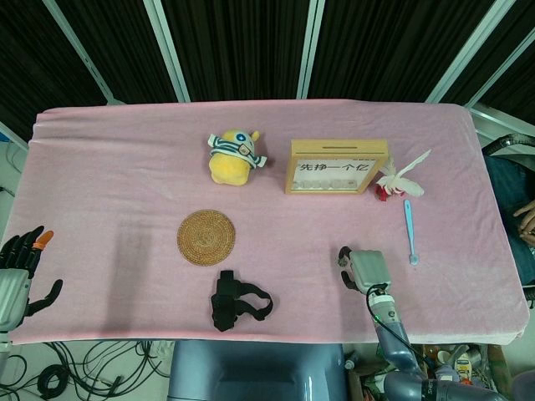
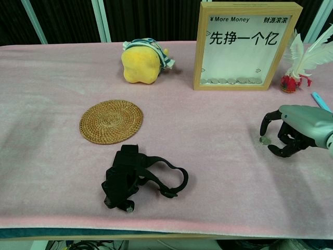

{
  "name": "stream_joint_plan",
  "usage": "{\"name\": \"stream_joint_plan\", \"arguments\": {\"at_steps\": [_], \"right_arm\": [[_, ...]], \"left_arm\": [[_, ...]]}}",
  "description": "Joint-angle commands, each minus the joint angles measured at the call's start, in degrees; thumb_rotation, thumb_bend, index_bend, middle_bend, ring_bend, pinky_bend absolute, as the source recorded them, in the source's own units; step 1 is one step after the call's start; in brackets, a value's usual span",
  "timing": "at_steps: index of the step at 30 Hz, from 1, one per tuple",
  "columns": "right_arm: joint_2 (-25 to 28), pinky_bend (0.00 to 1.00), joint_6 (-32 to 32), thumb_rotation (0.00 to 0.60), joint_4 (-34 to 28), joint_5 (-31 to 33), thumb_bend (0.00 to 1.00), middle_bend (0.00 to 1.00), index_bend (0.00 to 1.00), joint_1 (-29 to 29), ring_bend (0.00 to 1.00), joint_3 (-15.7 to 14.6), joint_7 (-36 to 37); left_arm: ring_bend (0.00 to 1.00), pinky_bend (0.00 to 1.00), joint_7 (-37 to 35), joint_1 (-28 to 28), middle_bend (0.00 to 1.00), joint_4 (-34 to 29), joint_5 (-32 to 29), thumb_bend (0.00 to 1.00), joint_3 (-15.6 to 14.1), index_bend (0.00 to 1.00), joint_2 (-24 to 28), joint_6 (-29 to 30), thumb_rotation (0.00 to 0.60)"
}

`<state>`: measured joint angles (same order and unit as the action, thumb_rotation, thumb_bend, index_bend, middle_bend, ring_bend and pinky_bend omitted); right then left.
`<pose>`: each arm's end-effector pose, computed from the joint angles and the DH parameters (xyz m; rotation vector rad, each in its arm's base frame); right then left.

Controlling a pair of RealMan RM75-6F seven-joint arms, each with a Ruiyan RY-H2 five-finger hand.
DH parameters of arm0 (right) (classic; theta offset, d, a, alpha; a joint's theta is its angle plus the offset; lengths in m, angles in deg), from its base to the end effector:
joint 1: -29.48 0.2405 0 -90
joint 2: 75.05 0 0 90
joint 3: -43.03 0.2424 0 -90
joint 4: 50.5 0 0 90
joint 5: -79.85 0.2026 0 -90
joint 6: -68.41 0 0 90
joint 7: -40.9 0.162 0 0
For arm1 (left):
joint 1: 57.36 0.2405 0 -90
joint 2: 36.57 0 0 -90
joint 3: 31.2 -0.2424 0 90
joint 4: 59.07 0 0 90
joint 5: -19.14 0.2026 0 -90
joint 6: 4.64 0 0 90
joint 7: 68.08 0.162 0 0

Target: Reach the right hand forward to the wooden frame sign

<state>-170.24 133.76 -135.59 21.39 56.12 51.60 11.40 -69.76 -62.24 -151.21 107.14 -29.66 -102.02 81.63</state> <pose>-0.2120 -0.2889 -0.0304 1.5982 -1.1053 0.7299 -0.2898 0.1926 0.1503 -1.4005 -0.9284 -0.9609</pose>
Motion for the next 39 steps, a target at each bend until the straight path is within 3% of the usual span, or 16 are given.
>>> {"name": "stream_joint_plan", "arguments": {"at_steps": [1, 39], "right_arm": [[0.0, 0.96, 0.0, 0.600, 0.0, -0.1, 0.33, 0.93, 0.40, 0.1, 0.98, 0.0, -0.1], [-0.8, 0.96, 0.4, 0.600, 1.6, -0.3, 0.31, 0.93, 0.40, 0.2, 0.98, -0.4, 0.4]], "left_arm": [[0.00, 0.00, 0.0, 0.0, 0.01, 0.0, 0.0, 0.35, 0.0, 0.07, 0.0, 0.0, 0.600], [0.00, 0.00, 0.0, 0.0, 0.00, -0.1, -0.1, 0.35, 0.0, 0.07, 0.1, -0.1, 0.600]]}}
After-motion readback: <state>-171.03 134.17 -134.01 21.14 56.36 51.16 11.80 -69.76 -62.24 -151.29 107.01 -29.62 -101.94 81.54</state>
